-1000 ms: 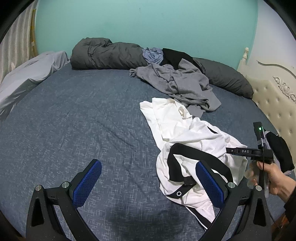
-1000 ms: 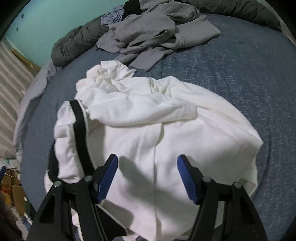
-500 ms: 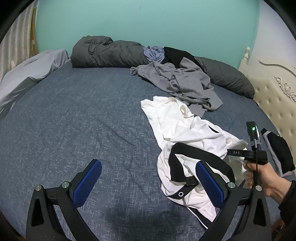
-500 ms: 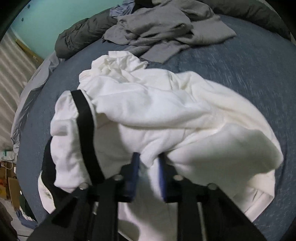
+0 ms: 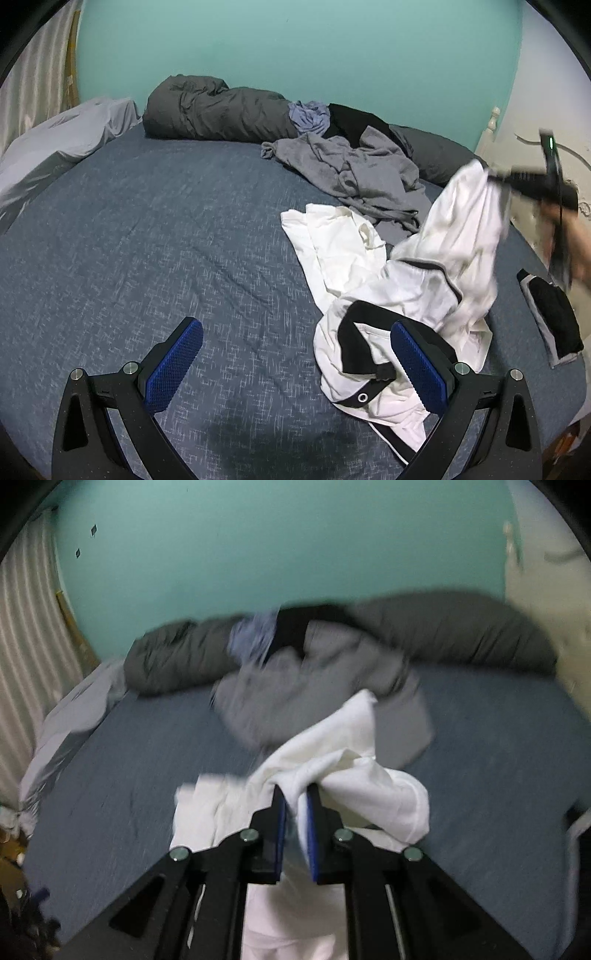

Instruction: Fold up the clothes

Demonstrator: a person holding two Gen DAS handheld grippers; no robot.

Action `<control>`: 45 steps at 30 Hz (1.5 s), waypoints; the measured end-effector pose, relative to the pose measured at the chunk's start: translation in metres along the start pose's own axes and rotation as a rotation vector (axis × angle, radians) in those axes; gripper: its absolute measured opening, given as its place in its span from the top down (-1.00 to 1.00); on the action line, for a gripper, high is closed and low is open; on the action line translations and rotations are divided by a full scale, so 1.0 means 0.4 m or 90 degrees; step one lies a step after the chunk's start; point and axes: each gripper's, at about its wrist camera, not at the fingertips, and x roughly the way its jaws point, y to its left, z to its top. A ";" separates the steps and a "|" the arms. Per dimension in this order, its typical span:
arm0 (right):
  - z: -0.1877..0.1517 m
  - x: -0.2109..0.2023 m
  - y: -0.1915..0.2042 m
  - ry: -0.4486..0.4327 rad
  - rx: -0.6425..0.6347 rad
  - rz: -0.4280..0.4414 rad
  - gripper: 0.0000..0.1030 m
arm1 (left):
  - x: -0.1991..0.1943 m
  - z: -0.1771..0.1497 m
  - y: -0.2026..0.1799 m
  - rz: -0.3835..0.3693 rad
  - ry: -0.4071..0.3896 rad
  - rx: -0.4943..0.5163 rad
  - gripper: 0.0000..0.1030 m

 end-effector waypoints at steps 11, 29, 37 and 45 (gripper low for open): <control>0.421 -0.099 -0.030 -0.134 -0.040 -0.141 0.82 | 0.011 0.053 0.041 0.010 -0.027 0.000 -1.00; 0.000 0.196 -0.145 0.141 0.016 -0.155 -0.22 | 0.068 0.017 0.007 0.001 0.022 0.015 -1.00; -0.277 0.275 -0.204 0.261 0.075 -0.137 -0.24 | 0.021 0.017 -0.014 0.002 0.009 0.026 -1.00; -0.452 0.353 -0.251 0.343 0.101 -0.129 0.23 | 0.032 0.011 -0.021 0.014 0.015 0.031 -1.00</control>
